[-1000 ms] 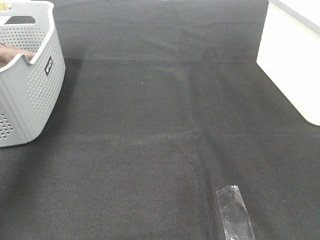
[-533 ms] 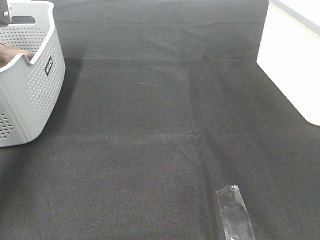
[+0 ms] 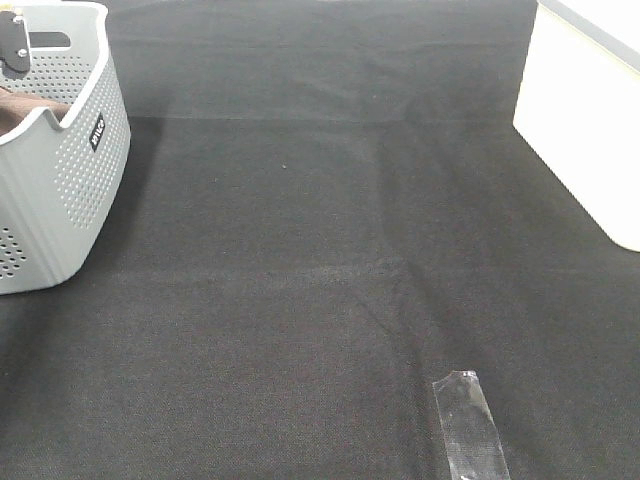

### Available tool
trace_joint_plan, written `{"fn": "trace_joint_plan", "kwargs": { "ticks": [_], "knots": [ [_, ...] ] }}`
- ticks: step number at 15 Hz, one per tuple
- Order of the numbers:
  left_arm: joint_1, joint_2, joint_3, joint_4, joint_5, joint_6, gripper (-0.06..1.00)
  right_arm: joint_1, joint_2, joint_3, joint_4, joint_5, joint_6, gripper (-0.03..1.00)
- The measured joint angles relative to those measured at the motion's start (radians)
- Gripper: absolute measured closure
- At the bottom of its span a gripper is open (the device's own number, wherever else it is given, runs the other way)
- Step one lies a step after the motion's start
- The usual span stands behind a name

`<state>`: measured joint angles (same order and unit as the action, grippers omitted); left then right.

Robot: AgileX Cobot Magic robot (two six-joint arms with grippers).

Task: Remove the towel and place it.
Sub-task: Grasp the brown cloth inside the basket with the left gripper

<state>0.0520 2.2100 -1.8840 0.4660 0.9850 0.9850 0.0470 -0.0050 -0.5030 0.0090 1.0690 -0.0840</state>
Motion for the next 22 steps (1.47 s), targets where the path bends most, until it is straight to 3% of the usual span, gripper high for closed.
{"fn": "trace_joint_plan", "kwargs": {
  "ticks": [2, 6, 9, 13, 17, 22],
  "knots": [
    [0.000, -0.001, 0.000, 0.000, 0.055, -0.001, 0.94, 0.000, 0.000, 0.000, 0.000, 0.000, 0.000, 0.21],
    [-0.002, -0.001, -0.026, -0.003, 0.092, -0.057, 0.94, 0.000, 0.000, 0.000, 0.000, 0.000, 0.000, 0.21],
    [-0.020, -0.008, -0.168, -0.015, 0.162, -0.239, 0.94, 0.000, 0.000, 0.000, 0.000, 0.000, 0.000, 0.21],
    [-0.057, -0.068, -0.297, -0.086, 0.222, -0.317, 0.94, 0.000, 0.000, 0.000, 0.000, 0.000, 0.000, 0.21],
    [-0.127, -0.178, -0.321, -0.140, 0.226, -0.357, 0.94, 0.000, 0.000, 0.000, 0.000, 0.000, 0.000, 0.21],
    [-0.265, -0.354, -0.321, -0.288, 0.230, -0.447, 0.94, 0.000, 0.000, -0.003, 0.017, -0.008, -0.001, 0.21]
  ]
}}
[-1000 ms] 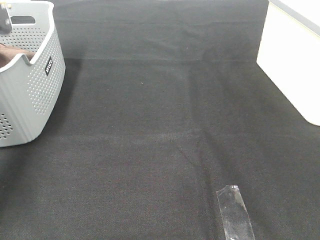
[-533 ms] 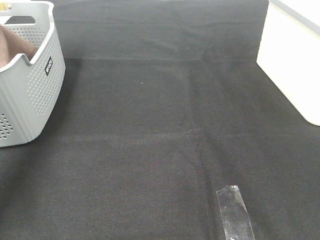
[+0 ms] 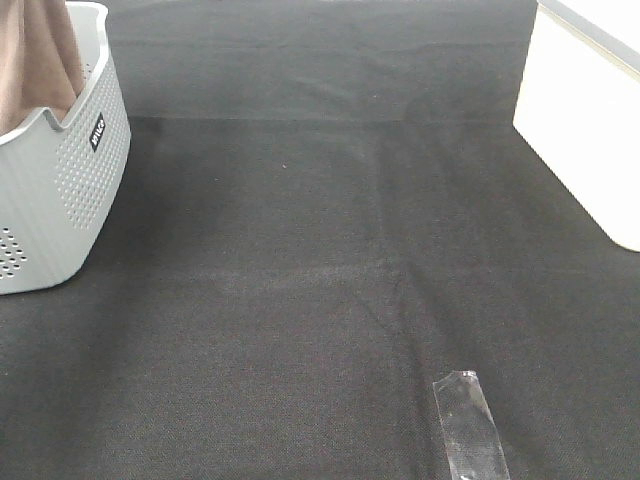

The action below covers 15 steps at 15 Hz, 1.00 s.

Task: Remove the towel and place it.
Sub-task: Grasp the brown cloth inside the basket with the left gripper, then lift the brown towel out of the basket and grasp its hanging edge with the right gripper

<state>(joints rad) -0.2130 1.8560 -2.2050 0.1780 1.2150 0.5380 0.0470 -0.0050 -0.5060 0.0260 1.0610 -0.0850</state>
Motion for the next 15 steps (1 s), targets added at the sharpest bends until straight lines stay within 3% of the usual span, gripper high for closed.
{"fn": "trace_joint_plan", "kwargs": {
  "ticks": [3, 5, 7, 9, 10, 11, 15],
  "knots": [
    [-0.098, -0.051, 0.000, -0.017, 0.004, -0.043, 0.94, 0.000, 0.110, -0.012, 0.126, -0.148, -0.056, 0.21],
    [-0.173, -0.060, 0.000, -0.016, 0.006, -0.084, 0.94, 0.000, 0.263, -0.017, 0.316, -0.287, -0.232, 0.21],
    [-0.255, -0.060, 0.000, -0.018, 0.008, -0.117, 0.94, 0.000, 0.430, -0.019, 0.570, -0.375, -0.549, 0.21],
    [-0.327, -0.061, 0.000, -0.018, 0.012, -0.149, 0.94, 0.000, 0.591, -0.019, 0.886, -0.389, -0.929, 0.21],
    [-0.345, -0.061, 0.000, -0.018, 0.012, -0.153, 0.94, 0.000, 0.626, -0.019, 0.970, -0.389, -1.022, 0.21],
    [-0.388, -0.061, 0.000, -0.018, 0.013, -0.168, 0.94, 0.000, 0.758, -0.019, 1.183, -0.382, -1.259, 0.21],
    [-0.468, -0.061, 0.000, -0.020, 0.013, -0.205, 0.94, 0.000, 1.055, -0.019, 1.578, -0.323, -1.759, 0.21]
  ]
}}
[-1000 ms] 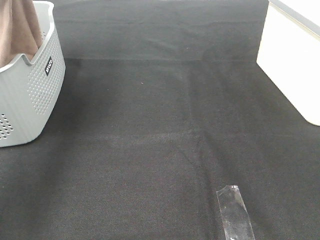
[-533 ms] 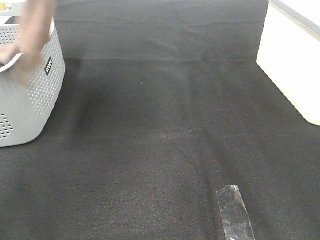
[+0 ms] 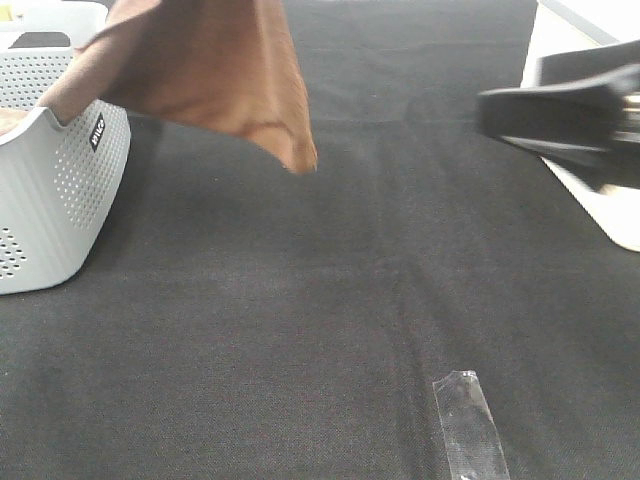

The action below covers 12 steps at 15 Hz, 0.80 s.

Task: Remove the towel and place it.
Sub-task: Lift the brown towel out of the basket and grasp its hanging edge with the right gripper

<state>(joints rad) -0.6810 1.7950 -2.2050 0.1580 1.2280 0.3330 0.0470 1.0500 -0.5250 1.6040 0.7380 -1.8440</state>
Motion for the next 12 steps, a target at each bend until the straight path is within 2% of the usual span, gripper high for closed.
{"fn": "trace_joint_plan", "kwargs": {
  "ticks": [1, 3, 8, 10, 12],
  "knots": [
    [-0.012, 0.000, 0.000, -0.002, 0.000, -0.023, 0.94, 0.000, 0.091, -0.001, 0.071, 0.053, -0.100, 0.21],
    [-0.019, 0.000, 0.000, -0.028, -0.011, -0.063, 0.94, 0.000, 0.247, -0.033, 0.108, 0.155, -0.201, 0.21],
    [-0.019, 0.000, 0.000, -0.135, -0.085, -0.076, 0.94, 0.000, 0.483, -0.188, 0.124, 0.336, -0.220, 0.21],
    [-0.019, 0.000, 0.000, -0.158, -0.114, -0.076, 0.94, 0.001, 0.527, -0.226, 0.125, 0.379, -0.221, 0.21],
    [-0.019, 0.000, 0.000, -0.176, -0.140, -0.076, 0.94, 0.052, 0.544, -0.234, 0.128, 0.358, -0.223, 0.21]
  ]
}}
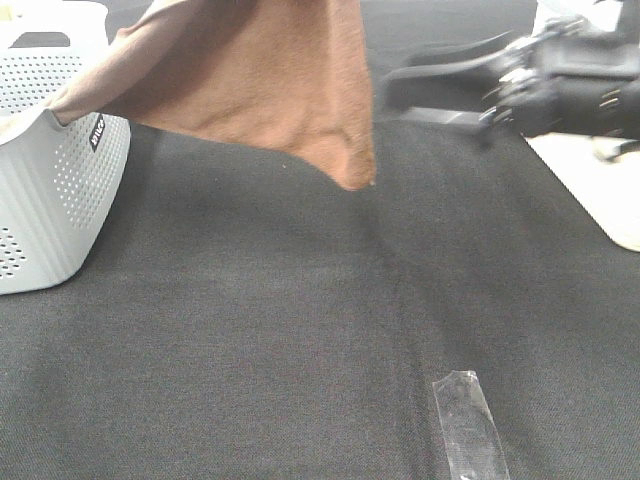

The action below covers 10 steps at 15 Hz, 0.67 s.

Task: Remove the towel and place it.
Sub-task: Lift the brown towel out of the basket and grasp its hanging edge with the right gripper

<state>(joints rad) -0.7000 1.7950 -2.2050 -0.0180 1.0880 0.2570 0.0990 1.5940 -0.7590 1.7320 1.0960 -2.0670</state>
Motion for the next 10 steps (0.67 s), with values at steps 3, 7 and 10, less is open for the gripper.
{"fn": "trace_joint_plan", "kwargs": {
  "ticks": [3, 7, 10],
  "knots": [
    [0.000, 0.000, 0.000, -0.034, -0.021, 0.000, 0.94, 0.108, 0.008, -0.012, -0.005, -0.140, -0.007, 0.21],
    [0.000, -0.001, 0.000, -0.077, -0.033, -0.001, 0.94, 0.134, 0.008, -0.034, -0.003, -0.224, -0.006, 0.22],
    [0.000, -0.001, 0.000, -0.080, -0.033, -0.014, 0.94, 0.134, 0.008, -0.034, -0.003, -0.297, -0.004, 0.53]
  ]
}}
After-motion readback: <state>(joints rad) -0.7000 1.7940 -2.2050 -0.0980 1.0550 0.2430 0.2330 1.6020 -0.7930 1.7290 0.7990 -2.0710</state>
